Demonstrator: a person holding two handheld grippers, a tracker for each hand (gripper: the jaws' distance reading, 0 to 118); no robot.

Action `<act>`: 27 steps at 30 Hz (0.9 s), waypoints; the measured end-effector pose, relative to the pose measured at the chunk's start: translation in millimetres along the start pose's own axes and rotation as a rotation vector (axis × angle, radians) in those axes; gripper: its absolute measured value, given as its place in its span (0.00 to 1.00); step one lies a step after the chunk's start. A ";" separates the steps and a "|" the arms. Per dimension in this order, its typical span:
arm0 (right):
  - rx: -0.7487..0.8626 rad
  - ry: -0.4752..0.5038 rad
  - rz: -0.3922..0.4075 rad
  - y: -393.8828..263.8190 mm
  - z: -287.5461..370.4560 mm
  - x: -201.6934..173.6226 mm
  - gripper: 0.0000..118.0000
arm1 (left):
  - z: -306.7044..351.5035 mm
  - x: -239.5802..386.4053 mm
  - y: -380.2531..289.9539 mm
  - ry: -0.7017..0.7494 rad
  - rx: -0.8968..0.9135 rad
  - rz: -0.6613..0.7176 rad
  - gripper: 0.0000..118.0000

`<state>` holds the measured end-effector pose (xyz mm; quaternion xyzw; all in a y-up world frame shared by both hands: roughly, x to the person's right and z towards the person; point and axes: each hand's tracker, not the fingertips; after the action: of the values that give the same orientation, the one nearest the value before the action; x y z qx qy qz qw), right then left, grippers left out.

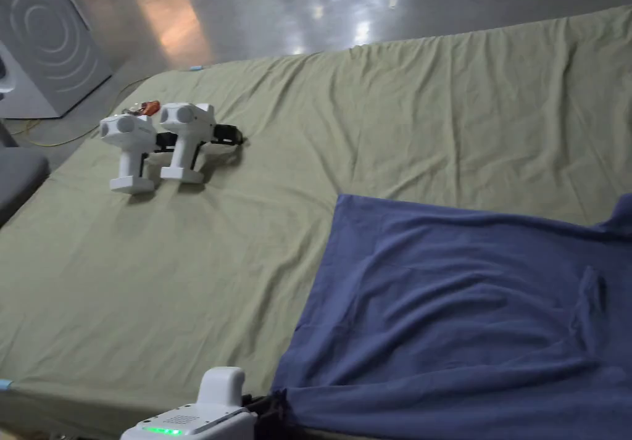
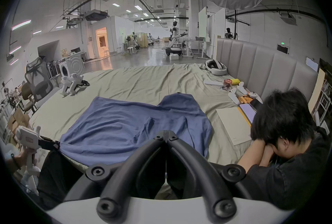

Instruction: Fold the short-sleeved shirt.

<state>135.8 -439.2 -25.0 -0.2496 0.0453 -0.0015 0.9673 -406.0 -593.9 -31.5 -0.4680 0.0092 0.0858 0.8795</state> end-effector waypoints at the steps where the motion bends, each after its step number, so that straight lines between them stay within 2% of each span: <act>1: -0.009 -0.013 -0.008 -0.6 0.7 1.6 0.02 | -0.9 -0.2 1.6 -0.015 -0.011 0.016 0.08; 6: -0.056 -0.077 -0.033 -7.1 -3.2 21.0 0.02 | -4.8 19.2 7.4 0.064 -0.060 -0.111 0.07; 7: -0.101 -0.082 -0.044 -10.3 -10.5 27.8 0.07 | -8.6 21.8 8.7 0.072 -0.078 -0.127 0.07; 9: -0.186 -0.087 -0.085 -23.9 -31.5 50.2 0.51 | -15.8 23.9 12.8 0.074 -0.094 -0.125 0.07; 10: -0.223 -0.091 -0.109 -32.2 -43.3 59.7 0.67 | -18.9 23.3 14.8 0.073 -0.097 -0.114 0.07; 11: -0.262 -0.086 -0.130 -40.5 -55.7 67.8 0.79 | -21.8 22.4 16.4 0.067 -0.105 -0.100 0.07; 12: -0.307 -0.086 -0.138 -47.8 -67.3 73.8 0.80 | -20.1 25.9 17.3 0.061 -0.105 -0.089 0.07; 18: -0.390 -0.050 -0.146 -77.0 -121.8 102.8 0.80 | -12.8 31.9 17.6 0.048 -0.110 -0.074 0.07; 22: -0.492 0.029 -0.106 -84.5 -144.9 105.2 0.78 | -9.6 35.9 19.0 0.052 -0.113 -0.073 0.07; 24: -0.474 0.030 -0.085 -86.2 -146.0 102.0 0.61 | -9.2 34.9 20.0 0.052 -0.112 -0.070 0.07; 25: -0.472 0.042 -0.095 -85.6 -145.3 99.0 0.48 | -8.4 35.2 20.2 0.053 -0.111 -0.067 0.07; 26: -0.462 0.092 -0.118 -83.9 -142.9 97.2 0.30 | -6.4 37.3 19.4 0.052 -0.109 -0.062 0.07; 27: -0.456 0.080 -0.108 -83.9 -140.5 93.8 0.21 | -3.1 40.0 18.5 0.057 -0.106 -0.062 0.07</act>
<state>218.5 -582.8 -115.0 -0.4633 0.0695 -0.0530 0.8819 -369.3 -580.6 -52.3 -0.5163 0.0151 0.0456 0.8551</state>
